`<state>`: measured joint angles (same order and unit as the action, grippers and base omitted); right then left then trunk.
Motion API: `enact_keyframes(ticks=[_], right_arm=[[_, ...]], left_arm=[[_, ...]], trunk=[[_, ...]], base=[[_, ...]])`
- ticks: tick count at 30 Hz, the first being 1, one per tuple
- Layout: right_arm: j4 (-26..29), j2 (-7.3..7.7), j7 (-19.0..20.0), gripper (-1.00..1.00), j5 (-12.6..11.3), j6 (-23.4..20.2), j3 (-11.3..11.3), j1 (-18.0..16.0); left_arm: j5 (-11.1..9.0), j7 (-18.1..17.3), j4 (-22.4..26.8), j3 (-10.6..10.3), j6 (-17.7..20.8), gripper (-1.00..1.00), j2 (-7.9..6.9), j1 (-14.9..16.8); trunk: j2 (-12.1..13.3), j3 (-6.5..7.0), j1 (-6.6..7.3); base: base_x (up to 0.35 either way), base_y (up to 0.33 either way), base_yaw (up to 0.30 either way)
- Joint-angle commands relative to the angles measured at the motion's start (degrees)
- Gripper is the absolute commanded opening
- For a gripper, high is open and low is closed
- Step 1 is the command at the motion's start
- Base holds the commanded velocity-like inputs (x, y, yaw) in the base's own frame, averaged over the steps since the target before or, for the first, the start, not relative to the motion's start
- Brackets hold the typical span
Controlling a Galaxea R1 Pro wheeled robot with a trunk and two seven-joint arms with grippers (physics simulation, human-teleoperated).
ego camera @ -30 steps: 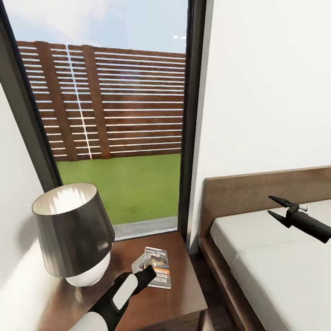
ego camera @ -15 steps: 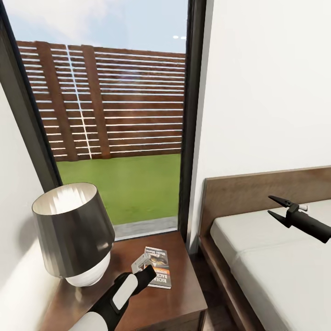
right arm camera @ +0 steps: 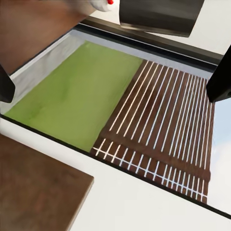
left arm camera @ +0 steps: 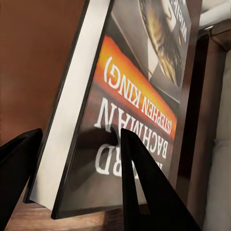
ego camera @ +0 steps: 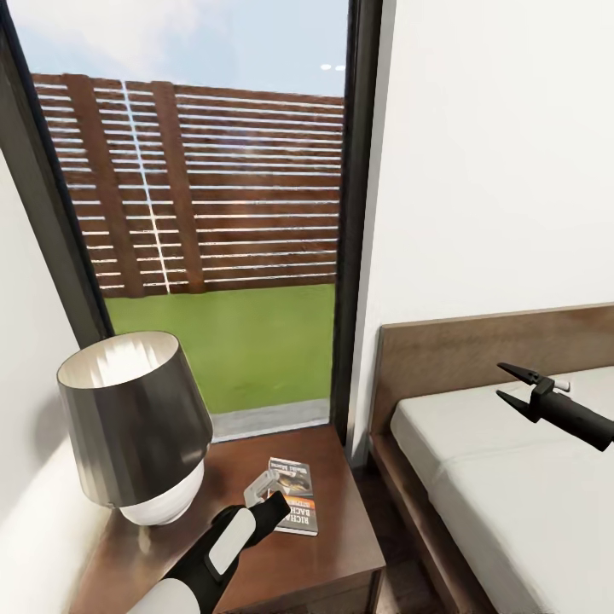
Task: In the bedroom, move the book from the bed onto either nightstand, and place the two sandals side by side next to the bed.
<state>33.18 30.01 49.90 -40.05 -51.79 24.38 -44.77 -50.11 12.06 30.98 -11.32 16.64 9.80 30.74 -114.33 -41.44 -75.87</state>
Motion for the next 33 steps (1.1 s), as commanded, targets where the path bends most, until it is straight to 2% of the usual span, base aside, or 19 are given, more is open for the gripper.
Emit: enact_keyframes(ticks=[1,20,29,33], right_arm=[[0.0,-0.02,0.2,1.00,0.1,-0.2,0.1,-0.1],[0.0,0.00,0.2,1.00,0.1,-0.2,0.1,-0.1],[0.0,0.00,0.2,1.00,0.1,-0.2,0.1,-0.1],[0.0,-0.01,0.2,1.00,0.1,-0.2,0.1,-0.1]], left_arm=[[-0.6,0.5,0.1,-0.3,0.1,-1.00,-0.04,0.0],[-0.6,0.5,0.1,-0.3,0.1,-1.00,-0.04,0.0],[-0.6,0.5,0.1,-0.3,0.1,-1.00,-0.04,0.0],[-0.6,0.5,0.1,-0.2,0.1,-1.00,-0.04,0.0]], trunk=[[0.0,-0.06,0.01],[0.0,-0.06,0.01],[-3.6,-1.68,-1.97],[-3.6,-1.68,-1.97]], base=[[0.000,0.000,0.000],[0.000,0.000,0.000],[0.000,0.000,0.000],[0.000,0.000,0.000]])
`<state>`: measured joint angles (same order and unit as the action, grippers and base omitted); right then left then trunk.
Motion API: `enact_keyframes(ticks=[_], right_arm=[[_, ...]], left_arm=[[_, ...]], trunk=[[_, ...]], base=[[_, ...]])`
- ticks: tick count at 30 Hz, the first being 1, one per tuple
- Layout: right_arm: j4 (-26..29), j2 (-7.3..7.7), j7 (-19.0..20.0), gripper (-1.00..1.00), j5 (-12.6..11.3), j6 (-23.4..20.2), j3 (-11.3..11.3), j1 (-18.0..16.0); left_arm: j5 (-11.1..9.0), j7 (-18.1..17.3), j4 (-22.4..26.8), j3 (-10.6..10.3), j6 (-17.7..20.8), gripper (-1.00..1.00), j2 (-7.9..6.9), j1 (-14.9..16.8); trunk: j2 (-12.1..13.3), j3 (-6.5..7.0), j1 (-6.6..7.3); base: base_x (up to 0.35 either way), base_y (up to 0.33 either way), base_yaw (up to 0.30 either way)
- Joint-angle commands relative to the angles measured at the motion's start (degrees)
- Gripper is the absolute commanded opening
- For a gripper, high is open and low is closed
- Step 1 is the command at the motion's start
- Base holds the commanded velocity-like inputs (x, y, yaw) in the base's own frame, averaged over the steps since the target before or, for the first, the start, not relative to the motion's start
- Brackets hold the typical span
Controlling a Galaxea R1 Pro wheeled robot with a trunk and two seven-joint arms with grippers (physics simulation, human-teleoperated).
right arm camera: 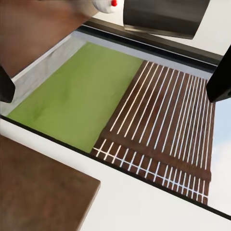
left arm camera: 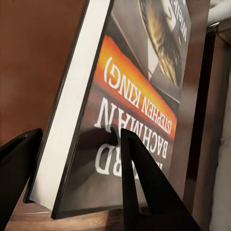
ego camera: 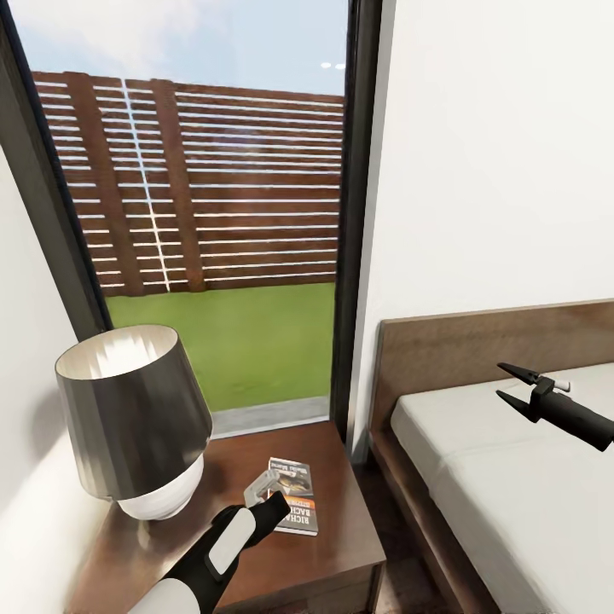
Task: In the bedroom, move the book from the bed onto either nightstand, and place the two sandals side by side next to the bed.
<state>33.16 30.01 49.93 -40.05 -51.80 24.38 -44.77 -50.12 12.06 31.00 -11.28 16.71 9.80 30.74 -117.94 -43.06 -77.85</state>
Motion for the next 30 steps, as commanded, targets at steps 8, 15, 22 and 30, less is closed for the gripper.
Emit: enact_keyframes(ticks=[8,15,22,30], right_arm=[[0.0,-0.03,0.2,1.00,0.1,-0.2,0.1,-0.1],[0.0,-0.03,0.2,1.00,0.1,-0.2,0.1,-0.1],[0.0,-0.04,0.2,1.00,0.1,-0.2,0.1,-0.1],[0.0,-0.04,0.2,1.00,0.1,-0.2,0.1,-0.1]], left_arm=[[-0.6,0.5,0.1,-0.2,0.1,-1.00,-0.04,0.0],[-0.6,0.5,0.1,-0.3,0.1,-1.00,-0.04,0.0],[-0.6,0.5,0.1,-0.3,0.1,-1.00,-0.04,0.0],[-0.6,0.5,0.1,-0.3,0.1,-1.00,-0.04,0.0]], trunk=[[0.0,-0.06,0.01],[0.0,-0.06,0.01],[0.0,-0.06,0.01],[0.0,-0.06,0.01]], base=[[0.000,0.000,0.000],[0.000,0.000,0.000],[0.000,0.000,0.000],[0.000,0.000,0.000]])
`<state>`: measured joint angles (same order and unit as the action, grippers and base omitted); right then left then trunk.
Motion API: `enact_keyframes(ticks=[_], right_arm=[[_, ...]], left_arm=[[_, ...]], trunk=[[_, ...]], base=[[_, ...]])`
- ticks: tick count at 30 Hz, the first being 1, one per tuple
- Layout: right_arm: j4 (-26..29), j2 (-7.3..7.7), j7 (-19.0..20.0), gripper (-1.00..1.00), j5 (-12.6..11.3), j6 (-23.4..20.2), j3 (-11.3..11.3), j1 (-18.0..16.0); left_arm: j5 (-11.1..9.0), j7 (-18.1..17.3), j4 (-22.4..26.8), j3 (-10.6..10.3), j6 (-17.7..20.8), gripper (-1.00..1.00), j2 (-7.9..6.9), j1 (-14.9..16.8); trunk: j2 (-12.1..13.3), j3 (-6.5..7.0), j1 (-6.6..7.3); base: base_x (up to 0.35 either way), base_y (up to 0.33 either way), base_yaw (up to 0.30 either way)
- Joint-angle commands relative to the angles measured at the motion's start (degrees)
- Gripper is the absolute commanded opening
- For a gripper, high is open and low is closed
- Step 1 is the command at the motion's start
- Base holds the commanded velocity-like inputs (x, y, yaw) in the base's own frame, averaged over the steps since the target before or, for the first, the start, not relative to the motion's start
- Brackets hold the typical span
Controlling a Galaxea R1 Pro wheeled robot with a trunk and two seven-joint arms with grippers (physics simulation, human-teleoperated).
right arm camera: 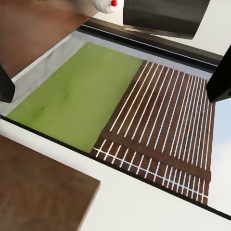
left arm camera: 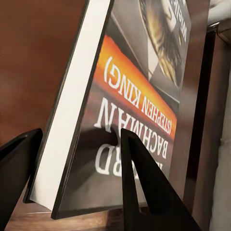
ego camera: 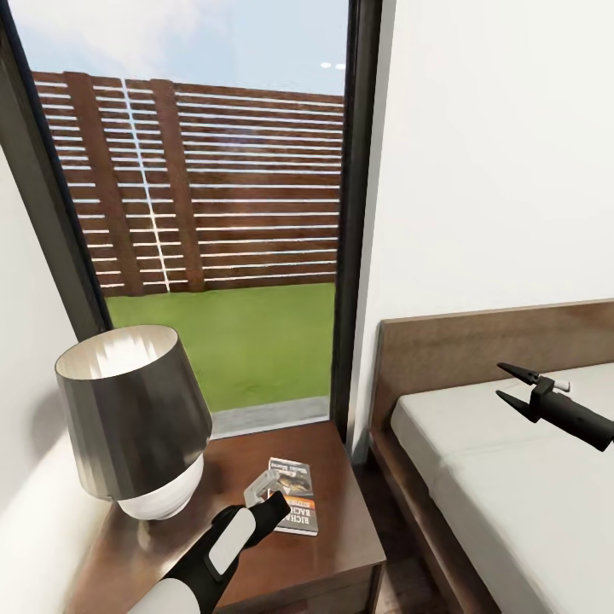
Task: In the bedroom, move the book from the bed onto either nightstand, and place the two sandals side by side next to the bed.
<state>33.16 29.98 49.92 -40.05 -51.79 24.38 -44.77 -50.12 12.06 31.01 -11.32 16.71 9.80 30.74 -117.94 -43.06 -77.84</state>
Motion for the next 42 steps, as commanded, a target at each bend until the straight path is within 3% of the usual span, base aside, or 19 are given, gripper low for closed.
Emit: enact_keyframes(ticks=[1,9,22,42], right_arm=[[0.0,-0.01,0.2,1.00,0.1,-0.2,0.1,-0.1],[0.0,-0.01,0.2,1.00,0.1,-0.2,0.1,-0.1],[0.0,-0.01,0.2,1.00,0.1,-0.2,0.1,-0.1],[0.0,-0.01,0.2,1.00,0.1,-0.2,0.1,-0.1]], left_arm=[[-0.6,0.5,0.1,-0.3,0.1,-1.00,-0.04,0.0],[-0.6,0.5,0.1,-0.3,0.1,-1.00,-0.04,0.0],[-0.7,0.5,0.1,-0.2,0.1,-1.00,-0.04,0.0],[-0.7,0.5,0.3,-0.2,0.0,-1.00,-0.04,0.0]], trunk=[[0.0,-0.06,0.01],[0.0,-0.06,0.01],[-5.2,-2.39,-2.85],[-5.2,-2.39,-2.85]], base=[[0.000,0.000,0.000],[0.000,0.000,0.000],[0.000,0.000,0.000],[0.000,0.000,0.000]])
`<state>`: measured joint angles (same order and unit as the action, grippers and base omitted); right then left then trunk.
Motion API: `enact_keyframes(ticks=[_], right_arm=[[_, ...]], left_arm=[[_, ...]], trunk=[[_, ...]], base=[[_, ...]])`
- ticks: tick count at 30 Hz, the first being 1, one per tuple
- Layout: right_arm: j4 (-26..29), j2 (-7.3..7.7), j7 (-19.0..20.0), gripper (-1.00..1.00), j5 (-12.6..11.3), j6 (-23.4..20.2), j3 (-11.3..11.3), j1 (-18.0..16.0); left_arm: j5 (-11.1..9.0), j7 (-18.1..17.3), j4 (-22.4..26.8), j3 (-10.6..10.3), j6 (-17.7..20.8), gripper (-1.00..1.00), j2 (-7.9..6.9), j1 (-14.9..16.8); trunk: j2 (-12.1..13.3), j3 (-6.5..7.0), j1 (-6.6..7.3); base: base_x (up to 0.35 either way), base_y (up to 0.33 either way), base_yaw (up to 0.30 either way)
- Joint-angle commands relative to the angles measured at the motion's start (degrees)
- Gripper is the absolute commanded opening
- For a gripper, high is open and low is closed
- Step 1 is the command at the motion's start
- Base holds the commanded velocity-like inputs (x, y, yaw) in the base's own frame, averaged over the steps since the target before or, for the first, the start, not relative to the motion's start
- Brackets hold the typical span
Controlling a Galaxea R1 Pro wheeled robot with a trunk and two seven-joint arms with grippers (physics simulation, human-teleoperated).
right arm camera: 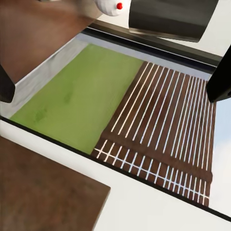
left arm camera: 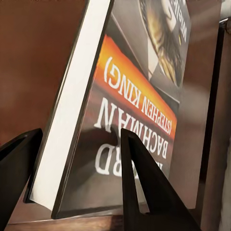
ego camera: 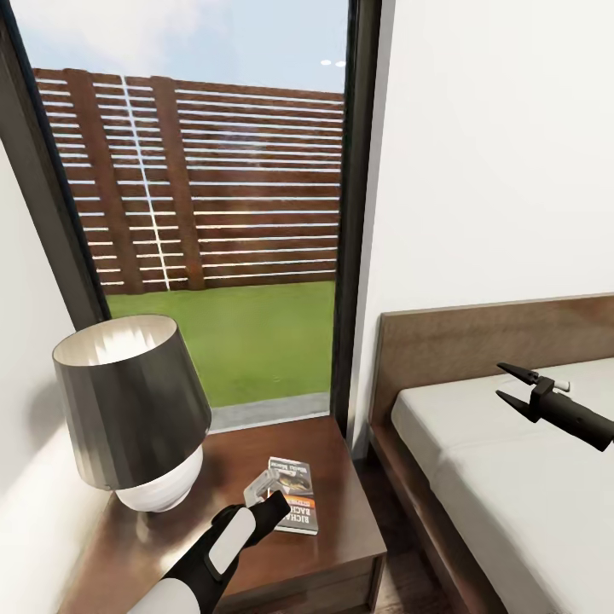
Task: In the bedroom, move the book from the bed onto either nightstand, and place the two sandals side by side next to the bed.
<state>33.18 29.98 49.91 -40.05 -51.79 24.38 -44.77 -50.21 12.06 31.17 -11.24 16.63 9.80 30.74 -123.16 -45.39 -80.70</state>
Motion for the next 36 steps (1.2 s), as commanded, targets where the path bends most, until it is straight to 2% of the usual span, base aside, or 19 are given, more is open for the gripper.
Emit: enact_keyframes(ticks=[1,24,28,33,36], right_arm=[[0.0,-0.01,0.2,1.00,0.1,-0.2,0.1,-0.1],[0.0,-0.01,0.2,1.00,0.1,-0.2,0.1,-0.1],[0.0,-0.01,0.2,1.00,0.1,-0.2,0.1,-0.1],[0.0,-0.01,0.2,1.00,0.1,-0.2,0.1,-0.1],[0.0,-0.01,0.2,1.00,0.1,-0.2,0.1,-0.1]], left_arm=[[-0.6,0.5,0.2,-0.3,0.1,-1.00,-0.04,0.0],[-0.4,1.0,0.8,-0.4,0.5,-1.00,-0.08,0.0],[-0.3,1.1,1.8,-0.4,2.5,-1.00,-0.22,0.0],[-0.1,1.2,3.5,-0.3,7.5,-1.00,-0.79,0.0],[-0.1,1.2,4.0,-0.3,8.9,-1.00,-1.16,0.0]], trunk=[[0.0,-0.06,0.01],[0.0,-0.06,0.01],[0.0,-0.06,0.01],[0.0,-0.06,0.01],[0.0,-0.06,0.01]], base=[[0.000,0.000,0.000],[0.000,0.000,0.000],[0.000,0.000,0.000],[0.000,0.000,0.000],[0.000,0.000,0.000]])
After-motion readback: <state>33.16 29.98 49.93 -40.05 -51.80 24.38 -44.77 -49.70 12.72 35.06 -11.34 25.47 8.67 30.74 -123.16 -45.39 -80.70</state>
